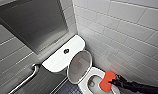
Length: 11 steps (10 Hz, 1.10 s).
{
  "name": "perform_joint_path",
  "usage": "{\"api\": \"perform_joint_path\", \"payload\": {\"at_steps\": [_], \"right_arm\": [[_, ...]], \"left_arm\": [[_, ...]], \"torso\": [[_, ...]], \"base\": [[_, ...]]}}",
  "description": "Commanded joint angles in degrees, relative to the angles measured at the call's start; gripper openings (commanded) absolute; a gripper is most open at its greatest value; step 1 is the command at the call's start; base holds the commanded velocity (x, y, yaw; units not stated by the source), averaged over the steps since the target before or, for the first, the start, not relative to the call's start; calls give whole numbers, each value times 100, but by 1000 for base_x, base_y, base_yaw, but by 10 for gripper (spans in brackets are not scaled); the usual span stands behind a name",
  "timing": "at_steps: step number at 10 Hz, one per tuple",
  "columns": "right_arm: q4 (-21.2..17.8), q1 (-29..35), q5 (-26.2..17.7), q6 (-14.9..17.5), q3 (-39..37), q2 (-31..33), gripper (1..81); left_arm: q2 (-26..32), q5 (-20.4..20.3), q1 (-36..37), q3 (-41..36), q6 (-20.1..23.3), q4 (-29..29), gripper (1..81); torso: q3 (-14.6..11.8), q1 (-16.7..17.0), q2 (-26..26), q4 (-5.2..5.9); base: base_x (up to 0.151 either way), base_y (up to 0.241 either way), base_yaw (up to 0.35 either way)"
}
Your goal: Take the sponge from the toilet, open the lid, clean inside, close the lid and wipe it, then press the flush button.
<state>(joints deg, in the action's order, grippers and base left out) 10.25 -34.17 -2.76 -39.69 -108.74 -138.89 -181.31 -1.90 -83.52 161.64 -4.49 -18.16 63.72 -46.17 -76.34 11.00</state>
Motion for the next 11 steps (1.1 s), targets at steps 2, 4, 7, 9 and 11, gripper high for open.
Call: {"api": "perform_joint_path", "payload": {"at_steps": [2, 4, 7, 9, 11], "right_arm": [[-489, -287, 961, -118, 468, 500, 10], [-541, -552, 1303, -118, 784, 798, 10], [-621, -1017, 1874, -118, 1444, 1378, 10], [-665, -1430, 2217, -118, 1480, 1414, 10], [-700, -1817, 2542, -109, 1383, 1256, 10]], "left_arm": [[-11, 481, -222, 0, 36, -12, 811], [-11, 480, -240, 0, 36, -12, 811], [-11, 480, -240, 0, 36, -12, 811], [-11, 480, -240, 0, 36, -12, 811], [-11, 480, -248, 0, 36, -12, 811]], "torso": [[0, 0, 0, 0], [0, 0, 0, 0], [0, 0, 0, 0], [0, 0, 0, 0], [0, 0, 0, 0]], "base": [[0, 0, 0], [0, 0, 0], [0, 0, 0], [0, 0, 0], [0, 0, 0]]}}
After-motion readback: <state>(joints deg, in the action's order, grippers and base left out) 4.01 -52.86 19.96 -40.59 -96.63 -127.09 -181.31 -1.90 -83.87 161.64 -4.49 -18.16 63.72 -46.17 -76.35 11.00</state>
